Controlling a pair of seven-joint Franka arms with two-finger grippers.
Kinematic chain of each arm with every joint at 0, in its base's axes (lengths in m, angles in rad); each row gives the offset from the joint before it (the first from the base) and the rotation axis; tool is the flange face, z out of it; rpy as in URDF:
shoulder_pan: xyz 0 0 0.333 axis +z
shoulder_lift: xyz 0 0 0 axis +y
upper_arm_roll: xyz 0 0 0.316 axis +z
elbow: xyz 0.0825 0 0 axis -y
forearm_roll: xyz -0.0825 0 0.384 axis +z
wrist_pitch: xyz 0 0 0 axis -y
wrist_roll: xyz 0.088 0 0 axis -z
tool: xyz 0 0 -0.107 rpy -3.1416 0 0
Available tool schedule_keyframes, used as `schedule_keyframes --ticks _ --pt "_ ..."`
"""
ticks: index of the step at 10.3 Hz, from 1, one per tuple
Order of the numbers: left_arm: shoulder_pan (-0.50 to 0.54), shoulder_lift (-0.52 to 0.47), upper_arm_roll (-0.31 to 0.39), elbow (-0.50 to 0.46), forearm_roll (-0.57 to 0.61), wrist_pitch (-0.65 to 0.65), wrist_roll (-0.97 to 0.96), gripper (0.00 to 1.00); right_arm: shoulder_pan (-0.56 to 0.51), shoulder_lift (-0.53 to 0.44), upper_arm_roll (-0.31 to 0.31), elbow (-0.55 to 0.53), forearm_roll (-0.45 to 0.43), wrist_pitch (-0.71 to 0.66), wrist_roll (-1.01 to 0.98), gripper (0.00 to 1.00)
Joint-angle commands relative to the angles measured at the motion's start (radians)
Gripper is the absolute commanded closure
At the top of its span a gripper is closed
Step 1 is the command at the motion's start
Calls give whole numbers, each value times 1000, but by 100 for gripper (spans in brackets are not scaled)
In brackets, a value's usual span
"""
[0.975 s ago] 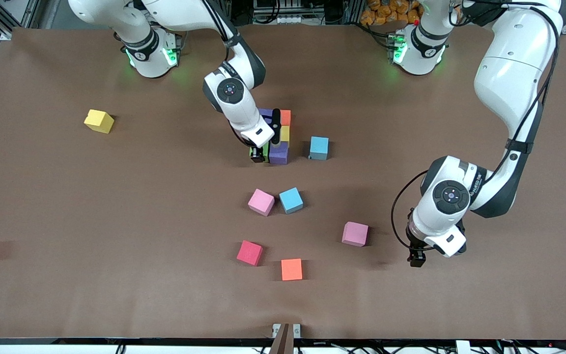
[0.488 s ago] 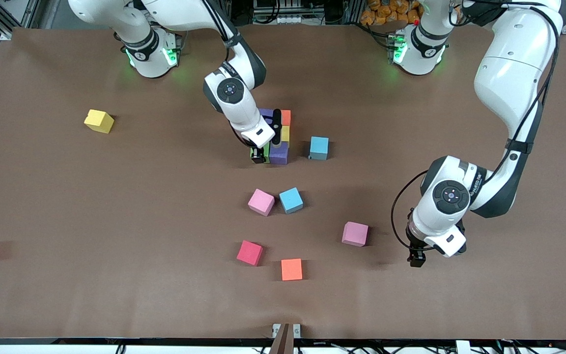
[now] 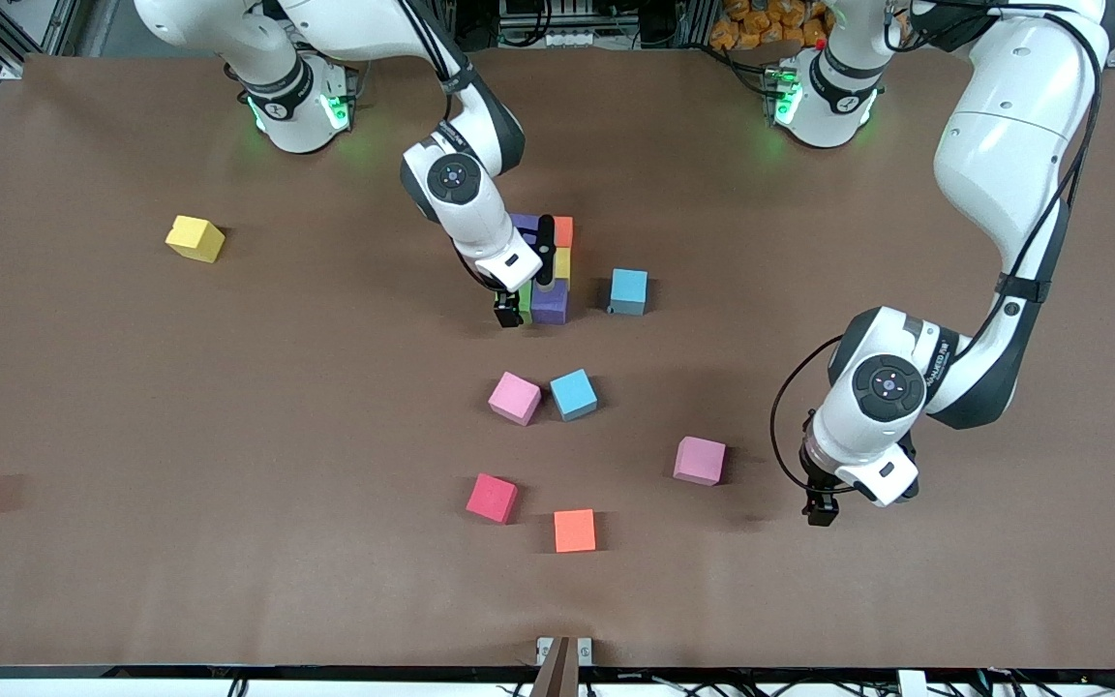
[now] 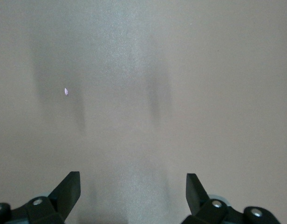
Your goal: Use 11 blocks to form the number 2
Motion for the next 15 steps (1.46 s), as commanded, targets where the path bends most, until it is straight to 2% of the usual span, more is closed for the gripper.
schedule_keyframes --ticks 1,5,8,11,15 --pt "-4 -15 5 -11 -2 4 -16 0 -21 -5 8 26 18 -61 -9 0" --pt "-4 -17 5 -11 -2 4 -18 0 -34 -34 6 86 18 -194 -7 0" --pt "-14 -23 2 -11 -11 -6 -18 0 -65 -42 3 168 18 -339 -9 0" --pt "-42 -25 -4 -11 -14 -38 -18 0 -99 -44 -1 230 15 -423 -10 0" --pt "-71 -40 -6 -8 1 -47 -16 0 -226 -34 -6 377 1 -561 -4 0"
